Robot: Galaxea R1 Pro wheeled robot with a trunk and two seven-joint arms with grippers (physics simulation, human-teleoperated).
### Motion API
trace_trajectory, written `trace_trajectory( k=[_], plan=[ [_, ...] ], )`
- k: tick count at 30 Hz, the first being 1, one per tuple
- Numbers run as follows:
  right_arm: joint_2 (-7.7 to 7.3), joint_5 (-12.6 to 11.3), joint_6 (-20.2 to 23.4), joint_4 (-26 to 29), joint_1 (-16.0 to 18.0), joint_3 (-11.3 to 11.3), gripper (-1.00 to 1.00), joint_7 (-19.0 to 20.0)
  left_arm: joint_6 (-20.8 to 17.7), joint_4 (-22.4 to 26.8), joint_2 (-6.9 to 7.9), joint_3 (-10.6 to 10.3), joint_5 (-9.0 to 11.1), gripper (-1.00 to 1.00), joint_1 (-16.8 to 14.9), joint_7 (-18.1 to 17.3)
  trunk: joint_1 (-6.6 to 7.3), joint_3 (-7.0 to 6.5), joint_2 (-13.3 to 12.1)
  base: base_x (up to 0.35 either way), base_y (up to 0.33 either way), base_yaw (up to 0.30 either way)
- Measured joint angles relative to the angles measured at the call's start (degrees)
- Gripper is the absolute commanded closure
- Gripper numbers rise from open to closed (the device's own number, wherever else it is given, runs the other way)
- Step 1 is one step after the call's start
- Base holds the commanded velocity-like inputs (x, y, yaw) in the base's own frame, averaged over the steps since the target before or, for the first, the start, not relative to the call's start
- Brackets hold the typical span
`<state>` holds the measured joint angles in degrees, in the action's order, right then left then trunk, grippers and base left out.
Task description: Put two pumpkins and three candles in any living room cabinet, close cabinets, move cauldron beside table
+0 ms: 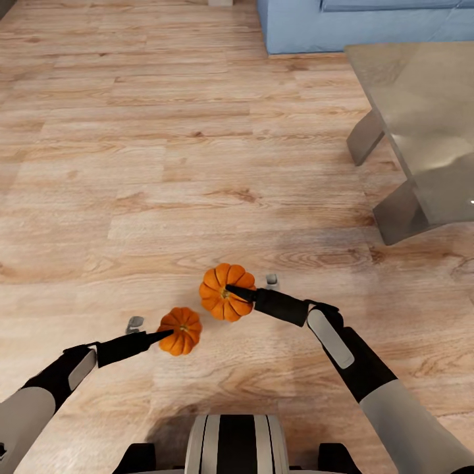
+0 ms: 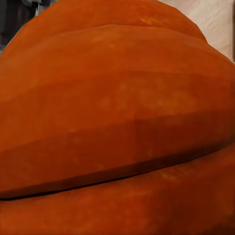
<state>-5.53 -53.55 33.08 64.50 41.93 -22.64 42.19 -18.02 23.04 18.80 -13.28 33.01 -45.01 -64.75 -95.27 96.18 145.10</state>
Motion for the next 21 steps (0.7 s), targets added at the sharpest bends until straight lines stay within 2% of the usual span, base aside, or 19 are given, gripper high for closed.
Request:
trace_trajectory(
  k=[5, 7, 8, 12, 15, 16, 21],
  plan=[
    [-1.8, -0.2, -0.1, 0.0, 0.0, 0.9, 1.0, 0.0, 0.0, 0.0, 0.88, 0.1, -0.1, 1.0, -0.1, -2.1, 0.0, 0.0, 0.0, 0.0, 0.0, 0.0],
    [-2.03, -0.3, 0.0, 0.0, 0.0, 1.6, 1.0, 0.0, -0.1, 0.0, 1.68, 0.1, 0.0, 1.0, -0.1, -3.1, 0.0, 0.0, 0.0, 0.0, 0.0, 0.0],
    [-2.23, -0.2, 0.0, 0.0, 0.0, 1.8, 1.0, 0.0, -0.2, 0.0, 2.87, 0.1, 0.0, 1.0, -0.1, -5.8, 0.0, 0.0, 0.0, 0.0, 0.0, 0.0],
    [-2.29, -0.2, 0.0, 0.0, 0.0, 2.0, 1.0, -0.2, -0.2, 0.0, 4.25, 0.2, 0.0, 1.0, -0.1, -8.4, 0.0, 0.0, 0.0, 0.0, 0.0, 0.0],
    [-2.29, 0.0, 0.0, 0.0, 0.0, 1.9, 1.0, -0.4, -0.1, 0.0, 4.37, 2.4, 0.0, 1.0, -0.1, -8.5, 0.0, 0.0, 0.0, -0.008, 0.0, 0.0],
    [-2.26, 0.1, -0.1, 0.0, 0.0, 1.9, 1.0, -0.5, -0.1, 0.0, 4.4, 3.7, 0.0, 1.0, -0.1, -8.5, 0.0, 0.0, 0.0, -0.065, 0.0, 0.0],
    [-1.88, 0.3, -0.4, 0.0, 0.0, 1.8, 1.0, -0.7, -0.1, 0.0, 4.48, 4.8, -0.1, 1.0, -0.1, -8.6, 0.0, 0.0, 0.0, -0.018, 0.0, 0.0]
  ],
)
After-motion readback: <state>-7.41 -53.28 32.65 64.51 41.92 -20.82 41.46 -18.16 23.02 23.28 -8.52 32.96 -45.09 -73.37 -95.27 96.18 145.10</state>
